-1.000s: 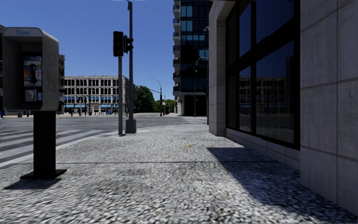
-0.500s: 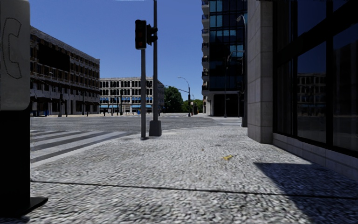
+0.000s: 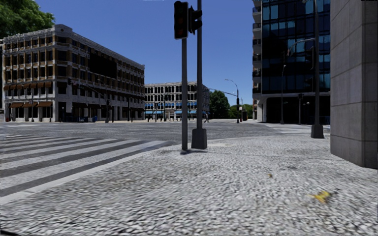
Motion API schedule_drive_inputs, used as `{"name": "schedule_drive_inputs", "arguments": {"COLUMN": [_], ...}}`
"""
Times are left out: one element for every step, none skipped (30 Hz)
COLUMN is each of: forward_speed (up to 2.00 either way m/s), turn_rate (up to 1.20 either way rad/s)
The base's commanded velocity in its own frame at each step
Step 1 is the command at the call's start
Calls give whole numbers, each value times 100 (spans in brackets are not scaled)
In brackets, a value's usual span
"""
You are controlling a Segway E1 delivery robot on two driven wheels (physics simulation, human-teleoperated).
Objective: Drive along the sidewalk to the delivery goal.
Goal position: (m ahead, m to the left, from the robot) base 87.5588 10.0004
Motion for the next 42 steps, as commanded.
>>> {"name": "schedule_drive_inputs", "arguments": {"forward_speed": [200,200,200,200,200,200,200,200,200,200,200,200,200,200,200,200,200,200,200,200,200,200,200,200,200,200,200,200,200,200,200,200,200,200,200,200,200,200,200,200,200,200], "turn_rate": [53,53,53,53,53,53,53,53,53,53,53,53,53,53,53,53,53,53,53,54,55,59,59,62,62,62,62,62,62,62,62,62,62,62,62,62,62,62,62,62,62,62]}}
